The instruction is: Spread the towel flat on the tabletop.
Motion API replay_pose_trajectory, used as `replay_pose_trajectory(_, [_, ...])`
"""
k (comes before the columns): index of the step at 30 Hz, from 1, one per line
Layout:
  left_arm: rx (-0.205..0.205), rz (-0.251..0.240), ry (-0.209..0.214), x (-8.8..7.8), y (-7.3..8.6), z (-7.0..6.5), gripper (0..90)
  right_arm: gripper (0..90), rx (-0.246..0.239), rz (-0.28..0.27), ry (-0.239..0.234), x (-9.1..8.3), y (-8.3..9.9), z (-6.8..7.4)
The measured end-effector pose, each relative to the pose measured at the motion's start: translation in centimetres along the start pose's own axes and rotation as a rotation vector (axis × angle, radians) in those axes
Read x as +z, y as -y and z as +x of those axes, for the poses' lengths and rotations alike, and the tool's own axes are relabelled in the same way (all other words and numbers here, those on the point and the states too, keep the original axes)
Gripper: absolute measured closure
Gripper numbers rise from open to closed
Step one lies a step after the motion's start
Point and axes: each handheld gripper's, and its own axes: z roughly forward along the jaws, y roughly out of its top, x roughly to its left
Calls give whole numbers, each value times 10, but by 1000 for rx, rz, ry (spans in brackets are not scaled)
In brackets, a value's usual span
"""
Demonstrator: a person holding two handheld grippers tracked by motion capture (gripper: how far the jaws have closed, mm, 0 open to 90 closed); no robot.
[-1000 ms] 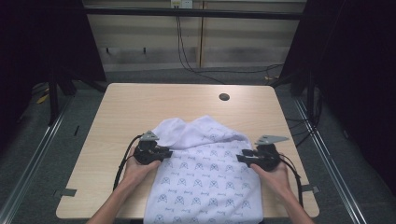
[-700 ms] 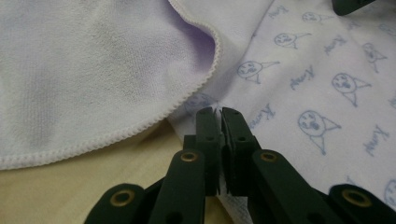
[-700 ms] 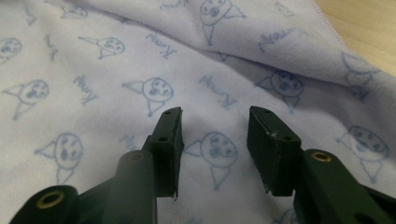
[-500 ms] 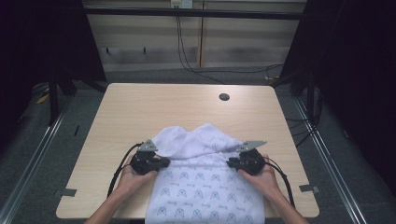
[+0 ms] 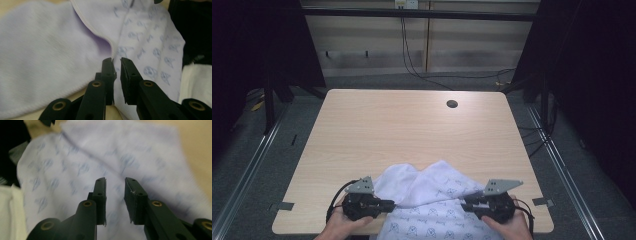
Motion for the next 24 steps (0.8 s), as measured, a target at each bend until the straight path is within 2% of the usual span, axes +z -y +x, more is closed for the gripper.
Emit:
replay_pose_trajectory(2, [-23,-15,-44,3,-4,11,815,684,-3,-33,22,9,-19,-13])
replay_pose_trajectory(3, [-29,-2,-65,5,-7,18,814,667,-13,-44,38,15,-29,-20])
replay_pose_trajectory(5, [-34,19,-118,10,-10,31,800,640,-31,-38,51,32,-48,-35])
replay_pose_trajectory(6, [-59,25,-115,12,-11,38,795,624,-36,-35,63,42,-55,-42])
replay_pose_trajectory(7, [-64,43,-114,14,-11,45,794,612,-34,-24,60,53,-61,-49])
replay_pose_trajectory(8, [-58,57,-152,16,-10,48,789,599,-30,-7,50,65,-66,-56])
replay_pose_trajectory(9, [-59,68,-169,17,-9,52,789,583,-33,7,54,76,-68,-62])
replay_pose_trajectory(10, [-73,68,-164,17,-7,56,789,577,-27,22,50,87,-69,-66])
replay_pose_trajectory(12, [-83,45,-168,11,-6,58,788,540,-25,49,69,104,-69,-71])
replay_pose_trajectory(13, [-82,27,-183,6,-6,59,785,530,-25,55,59,109,-68,-73])
replay_pose_trajectory(14, [-90,5,-192,1,-6,61,777,519,-28,57,57,113,-67,-73])
replay_pose_trajectory(17, [-111,-25,-228,-11,-3,68,734,487,-53,69,99,118,-66,-71])
replay_pose_trajectory(18, [-122,-32,-225,-14,-2,72,718,492,-52,72,112,119,-65,-70])
replay_pose_trajectory(19, [-129,-38,-221,-17,0,74,710,505,-53,61,115,120,-65,-70])
replay_pose_trajectory(20, [-130,-35,-218,-20,2,75,694,555,-61,66,128,120,-65,-69])
replay_pose_trajectory(21, [-132,-33,-219,-21,3,75,675,659,-59,58,126,120,-65,-68])
replay_pose_trajectory(24, [-141,-35,-219,-27,8,75,641,828,-56,47,113,120,-64,-68])
